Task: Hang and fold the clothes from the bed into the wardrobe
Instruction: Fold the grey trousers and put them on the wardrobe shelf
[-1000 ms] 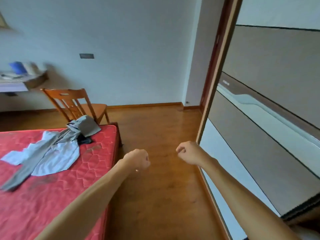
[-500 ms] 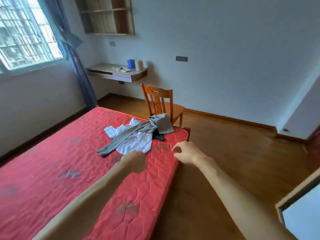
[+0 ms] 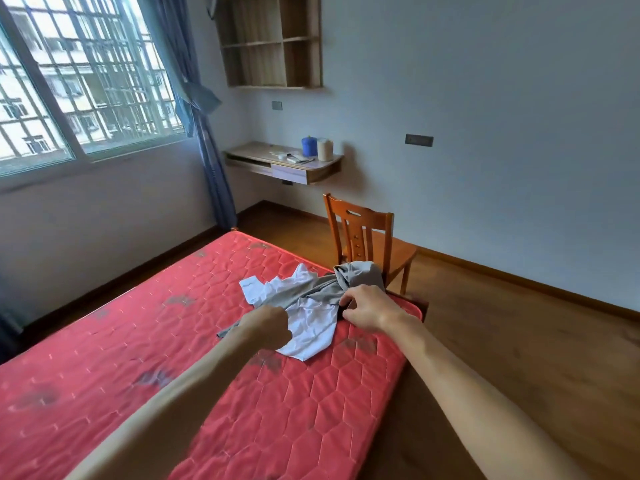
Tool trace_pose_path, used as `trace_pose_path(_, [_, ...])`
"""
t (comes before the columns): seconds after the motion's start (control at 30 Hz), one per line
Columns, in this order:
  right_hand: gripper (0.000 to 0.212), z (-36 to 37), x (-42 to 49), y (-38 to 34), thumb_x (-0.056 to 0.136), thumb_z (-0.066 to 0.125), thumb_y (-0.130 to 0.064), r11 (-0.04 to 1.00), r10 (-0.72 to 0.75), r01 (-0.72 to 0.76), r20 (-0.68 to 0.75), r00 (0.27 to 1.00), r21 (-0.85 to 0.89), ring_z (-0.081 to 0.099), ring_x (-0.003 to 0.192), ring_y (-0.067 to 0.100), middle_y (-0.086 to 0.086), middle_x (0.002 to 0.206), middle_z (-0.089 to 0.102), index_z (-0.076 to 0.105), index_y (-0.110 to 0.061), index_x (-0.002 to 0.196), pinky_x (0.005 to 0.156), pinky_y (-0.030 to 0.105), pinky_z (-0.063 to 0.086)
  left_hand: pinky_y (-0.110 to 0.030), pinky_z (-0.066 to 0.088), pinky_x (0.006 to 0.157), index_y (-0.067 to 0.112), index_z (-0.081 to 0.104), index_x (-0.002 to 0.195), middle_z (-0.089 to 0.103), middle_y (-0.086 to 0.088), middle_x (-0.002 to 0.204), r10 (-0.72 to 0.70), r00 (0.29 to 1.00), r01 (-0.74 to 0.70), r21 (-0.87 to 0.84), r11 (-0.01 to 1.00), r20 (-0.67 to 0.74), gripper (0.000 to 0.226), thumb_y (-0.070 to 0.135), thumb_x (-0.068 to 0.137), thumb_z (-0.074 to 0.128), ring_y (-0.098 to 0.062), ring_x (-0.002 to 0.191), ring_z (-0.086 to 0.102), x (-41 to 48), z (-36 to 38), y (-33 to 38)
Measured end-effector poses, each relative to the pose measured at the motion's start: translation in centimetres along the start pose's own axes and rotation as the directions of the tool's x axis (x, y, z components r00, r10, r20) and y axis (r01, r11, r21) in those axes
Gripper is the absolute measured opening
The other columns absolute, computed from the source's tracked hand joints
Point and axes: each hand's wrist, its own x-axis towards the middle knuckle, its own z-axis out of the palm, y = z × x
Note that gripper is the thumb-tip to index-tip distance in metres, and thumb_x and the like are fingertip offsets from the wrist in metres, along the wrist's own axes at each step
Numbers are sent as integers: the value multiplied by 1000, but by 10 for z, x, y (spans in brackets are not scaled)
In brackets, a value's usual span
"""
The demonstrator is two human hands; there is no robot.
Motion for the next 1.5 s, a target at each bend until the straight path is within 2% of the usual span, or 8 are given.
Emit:
trace_pose_path(0.4, [31,-2,174,47,87,58,-18,995,57,-45,150,987,-87,63,113,19,2,120,70,71,-17,115,98,35,50,-35,60,78,12,74,107,77,-8,95,20,993,12,-261,965,119,29,23,91,52,-24,85,73,176,-12,-38])
trace_pose_path(0.67, [33,31,292,103,87,56,-13,990,124,-98,277,953,-106,62,115,19,1,121,70,72,-19,115,98,32,49,-33,52,66,8,71,106,66,-6,77,-24,978,87,-300,950,206,29,23,91,51,-18,67,56,278,21,-55])
trace_pose_path(0.87, [31,47,400,180,86,56,-14,988,151,-144,357,922,-47,61,116,19,0,122,69,71,-20,113,97,28,47,-34,53,70,12,73,99,72,-5,92,-100,979,149,-291,945,176,26,22,88,52,-26,84,67,389,45,-38])
trace_pose_path(0.97, [31,50,454,229,87,55,-15,980,189,-197,390,901,-20,61,115,19,1,120,69,71,-20,113,96,27,47,-30,50,72,11,71,101,70,-4,98,-120,962,200,-329,923,246,23,20,91,51,-26,96,67,450,59,-14])
trace_pose_path(1.13, [27,65,534,313,87,54,-19,945,294,-328,434,852,3,62,112,22,1,116,71,71,-24,108,95,33,50,-35,52,80,11,70,108,72,-8,108,-122,925,264,-374,889,361,28,21,94,49,-26,94,65,553,90,32])
trace_pose_path(1.23, [30,82,577,360,90,55,-24,919,358,-394,460,813,-18,60,115,25,3,122,66,63,-22,119,95,33,48,-34,53,86,14,70,109,70,-6,108,-142,903,329,-442,835,405,27,23,96,48,-28,101,65,618,108,58])
trace_pose_path(1.37, [46,113,639,413,94,58,-26,889,409,-458,419,811,19,51,127,28,11,136,56,50,-11,137,103,34,40,-38,53,77,7,69,96,73,-15,96,-125,887,393,-585,710,444,25,21,92,49,-36,94,65,699,143,92])
trace_pose_path(1.5, [66,151,694,466,94,60,-31,791,529,-599,351,773,127,38,140,29,13,152,40,33,-6,149,113,37,31,-35,49,91,12,66,116,72,-11,112,-143,876,450,-679,580,460,30,24,93,52,-31,110,63,764,183,122])
